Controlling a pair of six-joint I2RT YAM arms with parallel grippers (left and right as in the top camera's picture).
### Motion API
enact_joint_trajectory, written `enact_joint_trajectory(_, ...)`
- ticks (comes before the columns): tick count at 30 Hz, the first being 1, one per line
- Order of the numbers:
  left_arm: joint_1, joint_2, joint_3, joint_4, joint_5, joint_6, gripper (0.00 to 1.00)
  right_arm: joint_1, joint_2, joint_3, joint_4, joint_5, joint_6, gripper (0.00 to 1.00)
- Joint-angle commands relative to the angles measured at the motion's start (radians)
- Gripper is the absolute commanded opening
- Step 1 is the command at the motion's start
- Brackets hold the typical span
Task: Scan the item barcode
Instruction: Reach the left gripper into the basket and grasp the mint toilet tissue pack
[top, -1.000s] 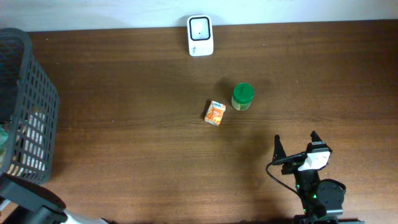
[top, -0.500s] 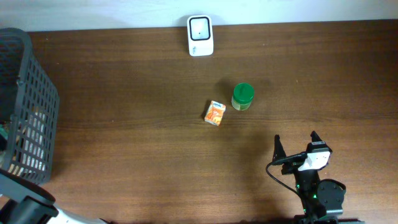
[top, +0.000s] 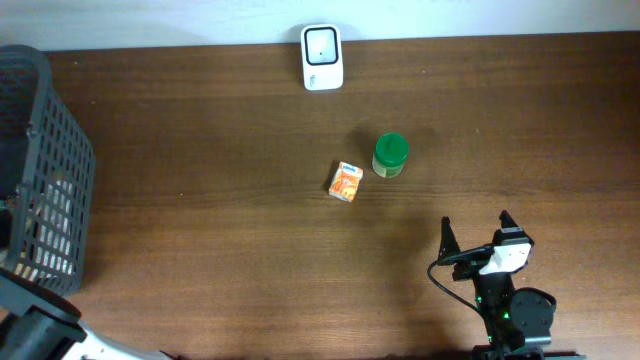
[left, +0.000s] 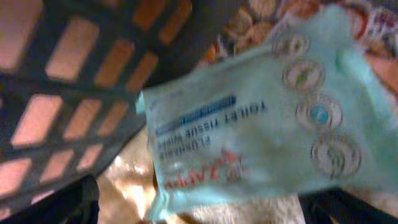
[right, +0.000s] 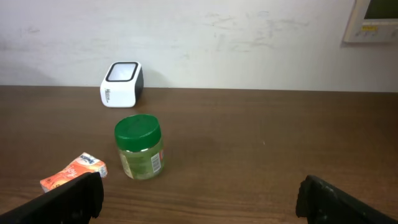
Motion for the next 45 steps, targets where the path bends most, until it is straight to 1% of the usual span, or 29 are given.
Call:
enact_joint_trajectory(1, 0.0, 0.012, -0.009, 0.067, 0.025, 0.067, 0.99, 0.006, -0.007, -0.007, -0.002, 0.005, 0.005, 0.98)
enact_joint_trajectory(6, 0.0, 0.035, -0.009, 0.147, 0.025, 0.091, 1.0, 0.006, -0.007, -0.007, -0.002, 0.005, 0.005, 0.98)
enact_joint_trajectory(8, 0.0, 0.062, -0.009, 0.161, 0.026, 0.093, 0.98, 0.006, -0.007, -0.007, -0.002, 0.005, 0.005, 0.98)
enact_joint_trajectory(9, 0.0, 0.074, -0.009, 0.161, 0.025, 0.093, 0.96, 0.006, -0.007, -0.007, -0.002, 0.005, 0.005, 0.99)
enact_joint_trajectory(12, 0.0, 0.105, -0.009, 0.161, 0.025, 0.093, 0.84, 0.006, -0.007, -0.007, -0.002, 0.005, 0.005, 0.98)
enact_joint_trajectory(13, 0.0, 0.111, -0.009, 0.161, 0.025, 0.093, 0.77, 0.006, -0.007, -0.007, -0.002, 0.005, 0.005, 0.98)
enact_joint_trajectory(17, 0.0, 0.116, -0.009, 0.169, 0.026, 0.093, 0.68, 0.006, -0.007, -0.007, -0.002, 0.005, 0.005, 0.98)
enact_joint_trajectory(20, 0.0, 0.116, -0.009, 0.183, 0.053, 0.093, 0.64, 0.006, -0.007, -0.007, -0.002, 0.005, 0.005, 0.98)
enact_joint_trajectory(23, 0.0, 0.121, -0.009, 0.193, 0.12, 0.093, 0.63, 0.006, -0.007, -0.007, -0.002, 0.005, 0.005, 0.98)
enact_joint_trajectory(25, 0.0, 0.138, -0.009, 0.203, 0.13, 0.093, 0.72, 0.006, -0.007, -0.007, -0.002, 0.005, 0.005, 0.98)
enact_joint_trajectory(27, 0.0, 0.156, -0.009, 0.208, 0.13, 0.093, 0.74, 0.006, -0.007, -0.007, -0.002, 0.005, 0.005, 0.98)
enact_joint_trajectory(29, 0.0, 0.171, -0.009, 0.212, 0.13, 0.093, 0.74, 0.006, -0.007, -0.007, -0.002, 0.005, 0.005, 0.98)
enact_joint_trajectory(31, 0.0, 0.175, -0.009, 0.216, 0.13, 0.093, 0.63, 0.006, -0.007, -0.007, -0.002, 0.005, 0.005, 0.98)
enact_joint_trajectory(33, 0.0, 0.175, -0.009, 0.227, 0.13, 0.093, 0.43, 0.006, -0.007, -0.007, -0.002, 0.005, 0.005, 0.98)
enact_joint_trajectory(36, 0.0, 0.175, -0.009, 0.23, 0.13, 0.093, 0.22, 0.006, -0.007, -0.007, -0.002, 0.005, 0.005, 0.98)
enact_joint_trajectory(37, 0.0, 0.175, -0.009, 0.23, 0.13, 0.093, 0.18, 0.006, -0.007, -0.007, -0.002, 0.005, 0.005, 0.98)
enact_joint_trajectory(38, 0.0, 0.175, -0.009, 0.227, 0.13, 0.093, 0.12, 0.006, -0.007, -0.007, -0.002, 0.005, 0.005, 0.98)
enact_joint_trajectory(39, 0.0, 0.175, -0.009, 0.224, 0.13, 0.093, 0.03, 0.006, -0.007, -0.007, -0.002, 0.005, 0.005, 0.98)
enact_joint_trajectory(40, 0.0, 0.175, -0.009, 0.219, 0.13, 0.093, 0.0, 0.006, -0.007, -0.007, -0.002, 0.005, 0.005, 0.98)
enact_joint_trajectory(45, 0.0, 0.151, -0.009, 0.192, 0.131, 0.089, 0.0, 0.006, -0.007, -0.007, -0.002, 0.005, 0.005, 0.98)
